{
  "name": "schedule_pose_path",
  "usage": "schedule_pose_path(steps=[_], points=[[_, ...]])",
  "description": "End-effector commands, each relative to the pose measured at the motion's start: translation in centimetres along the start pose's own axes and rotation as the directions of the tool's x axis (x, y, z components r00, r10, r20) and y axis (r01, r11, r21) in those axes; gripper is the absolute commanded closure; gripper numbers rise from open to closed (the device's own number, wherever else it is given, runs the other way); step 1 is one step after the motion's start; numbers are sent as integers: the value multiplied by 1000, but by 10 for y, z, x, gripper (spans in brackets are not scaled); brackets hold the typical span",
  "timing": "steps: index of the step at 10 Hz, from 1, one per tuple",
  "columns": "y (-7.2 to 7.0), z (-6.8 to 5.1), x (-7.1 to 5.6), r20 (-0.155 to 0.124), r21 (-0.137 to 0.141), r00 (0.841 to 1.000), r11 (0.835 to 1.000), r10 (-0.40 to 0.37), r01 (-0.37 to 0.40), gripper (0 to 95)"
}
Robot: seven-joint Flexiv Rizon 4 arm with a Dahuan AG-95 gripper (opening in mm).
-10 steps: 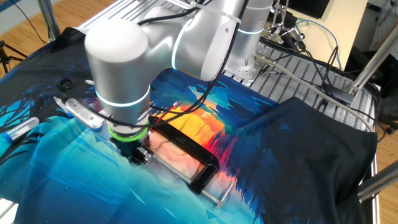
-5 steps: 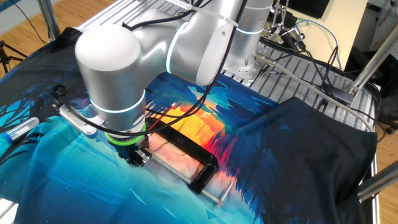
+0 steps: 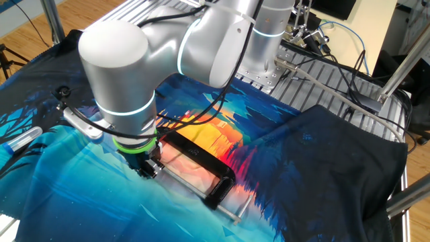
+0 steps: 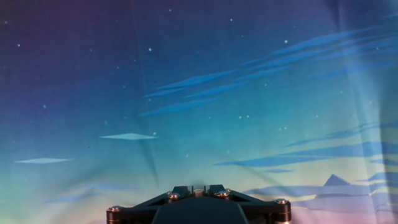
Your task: Sharpen the pencil with a pencil sharpener
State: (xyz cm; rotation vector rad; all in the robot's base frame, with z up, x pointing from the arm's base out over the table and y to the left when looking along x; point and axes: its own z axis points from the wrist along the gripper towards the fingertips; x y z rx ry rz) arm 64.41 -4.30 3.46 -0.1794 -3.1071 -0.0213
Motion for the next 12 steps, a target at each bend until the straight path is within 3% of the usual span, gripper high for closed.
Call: schedule_pose_path(steps=[1,4,5,12], points=[[3,-1,0,1,0,1000,1000,4,-4,950],[7,-2,1,1,-2,1000,1000,11,-11,950],[7,-2,1,-3,-18,1000,1000,17,-17,950],[8,-1,1,3,-13,1000,1000,25,-25,950]])
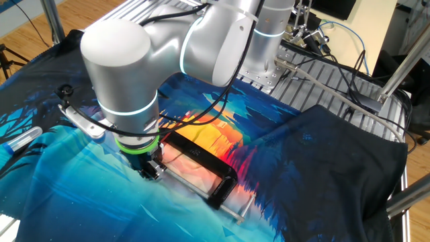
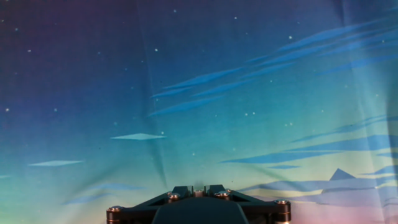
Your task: Sharpen the pencil with a pencil sharpener
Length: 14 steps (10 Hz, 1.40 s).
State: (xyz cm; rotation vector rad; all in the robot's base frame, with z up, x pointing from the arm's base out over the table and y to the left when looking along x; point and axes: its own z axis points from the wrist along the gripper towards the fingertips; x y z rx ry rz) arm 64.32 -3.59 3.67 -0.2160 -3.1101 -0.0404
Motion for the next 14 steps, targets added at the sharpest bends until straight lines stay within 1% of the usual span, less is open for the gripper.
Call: schedule_pose_path(steps=[1,4,5,9,10,12,14], points=[[1,1,-1,-1,0,1000,1000,8,-8,950],[1,1,-1,0,1,1000,1000,7,-7,950],[1,1,-1,1,3,1000,1000,8,-8,760],[1,2,-1,5,-1,1000,1000,7,-7,760],[2,4,-2,11,2,1000,1000,1,-1,760],[2,4,-3,11,4,1000,1000,-5,5,760],[2,4,-3,7,-3,1000,1000,-3,3,760]])
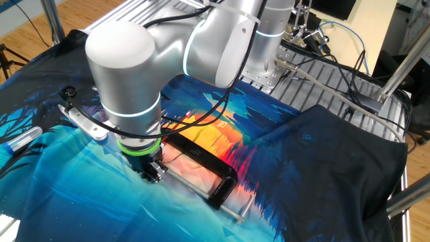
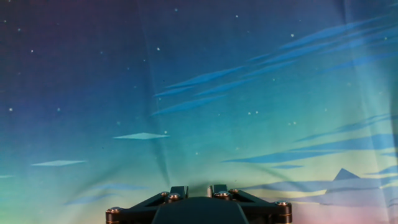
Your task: Sharpen the pencil with a pencil sharpener
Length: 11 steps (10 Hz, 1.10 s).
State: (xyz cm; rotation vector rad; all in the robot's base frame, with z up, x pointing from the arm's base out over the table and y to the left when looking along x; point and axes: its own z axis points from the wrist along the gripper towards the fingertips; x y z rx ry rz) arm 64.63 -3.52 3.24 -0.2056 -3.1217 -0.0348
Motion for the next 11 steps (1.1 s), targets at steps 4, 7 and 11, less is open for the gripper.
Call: schedule_pose_path(steps=[4,7,11], points=[[5,0,1,-9,-28,1000,999,16,-17,950],[6,4,-1,-6,-27,1000,1000,1,-1,950],[7,12,-4,-39,-9,999,1000,-6,6,950]])
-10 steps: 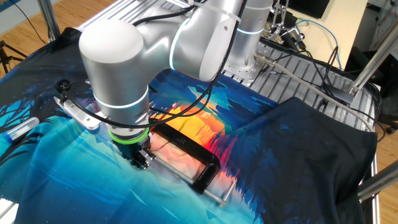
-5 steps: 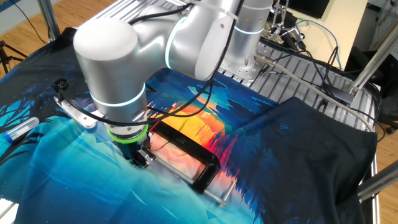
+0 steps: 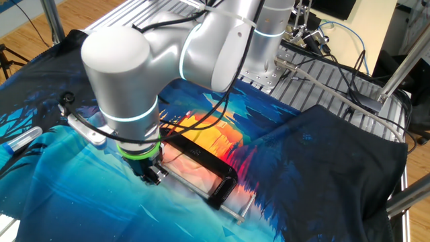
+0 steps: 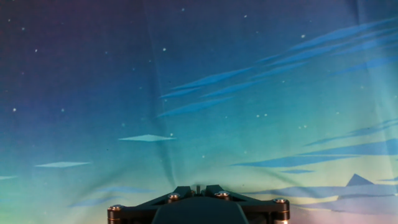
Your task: Sharpen the pencil with a pencil sharpener
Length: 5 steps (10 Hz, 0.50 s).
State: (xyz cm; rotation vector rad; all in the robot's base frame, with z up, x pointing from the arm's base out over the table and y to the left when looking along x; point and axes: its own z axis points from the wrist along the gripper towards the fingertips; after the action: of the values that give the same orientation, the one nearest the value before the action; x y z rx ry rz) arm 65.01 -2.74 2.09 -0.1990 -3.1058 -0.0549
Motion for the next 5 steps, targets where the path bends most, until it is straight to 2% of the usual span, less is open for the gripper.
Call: schedule_pose_path(steps=[1,3,4,5], points=[[-2,1,-1,-34,7,999,1000,-4,4,950],[-2,1,-1,-77,15,997,1000,0,1,950],[-2,1,-1,-77,15,997,1000,0,1,950],[-3,1,-1,-101,21,995,1000,1,1,950]])
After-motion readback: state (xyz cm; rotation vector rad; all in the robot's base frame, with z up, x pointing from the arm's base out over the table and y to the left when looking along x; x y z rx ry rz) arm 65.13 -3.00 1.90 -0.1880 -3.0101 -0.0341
